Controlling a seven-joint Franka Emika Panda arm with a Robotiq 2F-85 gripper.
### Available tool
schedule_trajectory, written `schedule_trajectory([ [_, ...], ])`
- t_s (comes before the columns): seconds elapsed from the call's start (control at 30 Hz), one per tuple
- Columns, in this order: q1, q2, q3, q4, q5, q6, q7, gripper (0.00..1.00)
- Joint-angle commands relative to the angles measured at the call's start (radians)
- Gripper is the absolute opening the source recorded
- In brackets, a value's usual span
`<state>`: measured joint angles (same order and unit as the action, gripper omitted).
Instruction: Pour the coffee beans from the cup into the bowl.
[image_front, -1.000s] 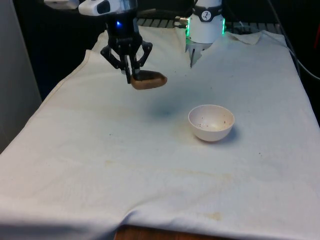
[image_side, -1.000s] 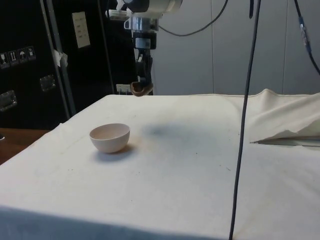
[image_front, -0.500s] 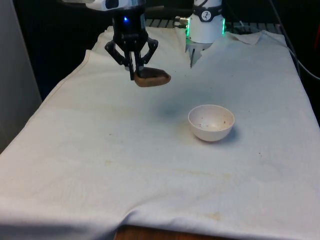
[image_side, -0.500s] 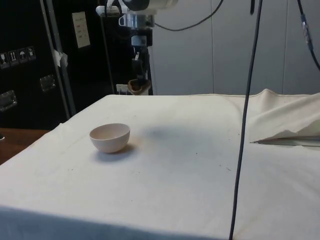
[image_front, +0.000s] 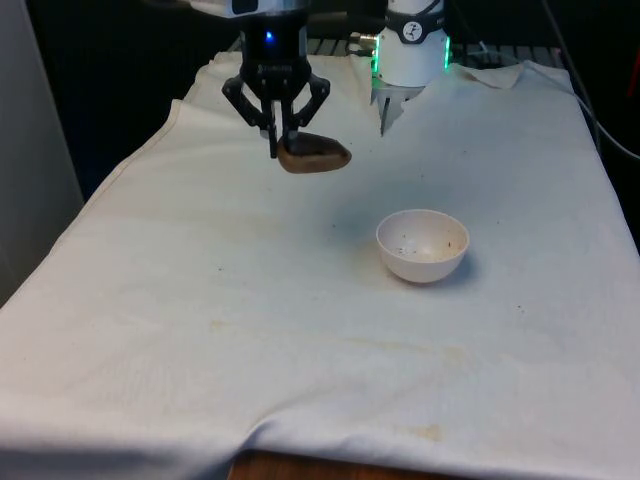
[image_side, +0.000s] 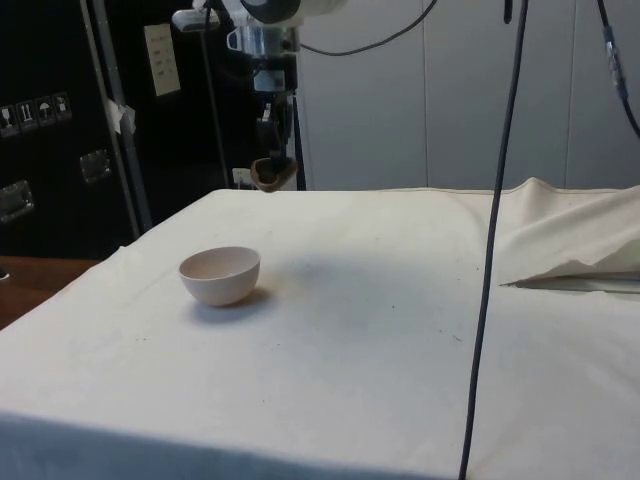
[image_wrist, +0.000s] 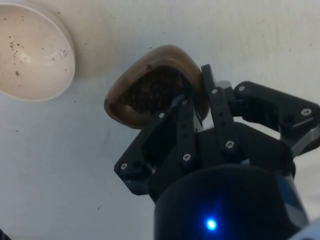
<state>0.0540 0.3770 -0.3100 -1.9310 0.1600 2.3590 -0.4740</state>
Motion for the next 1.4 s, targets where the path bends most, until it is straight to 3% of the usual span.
schedule_trajectory([
  [0.0,0.011,-0.006,-0.006,-0.006,-0.022,0.002,0.023,0.01],
  [0.23,0.016,-0.009,0.012,-0.004,-0.066,0.000,0.080,0.01],
  [0.27,0.006,-0.005,0.021,0.000,-0.052,0.000,0.065,0.01],
  [0.3,0.016,-0.010,0.015,-0.003,-0.071,0.000,0.087,0.01],
  [0.6,0.017,-0.008,0.035,0.008,-0.110,-0.002,0.158,0.01],
  [0.63,0.009,-0.008,0.043,0.007,-0.098,0.000,0.145,0.01],
  [0.67,0.017,-0.008,0.037,0.009,-0.113,-0.002,0.164,0.01],
  [0.93,0.020,-0.008,0.054,0.019,-0.151,-0.005,0.234,0.01],
  [0.97,0.012,-0.008,0.063,0.018,-0.142,0.000,0.224,0.01],
  [1.0,0.021,-0.009,0.060,0.020,-0.161,-0.005,0.250,0.01],
  [1.23,0.023,-0.009,0.080,0.023,-0.199,-0.003,0.309,0.01],
  [1.27,0.014,-0.008,0.087,0.022,-0.187,0.000,0.295,0.01],
  [1.3,0.022,-0.009,0.083,0.023,-0.203,-0.003,0.316,0.01],
  [1.37,0.023,-0.009,0.089,0.023,-0.213,-0.003,0.332,0.01],
])
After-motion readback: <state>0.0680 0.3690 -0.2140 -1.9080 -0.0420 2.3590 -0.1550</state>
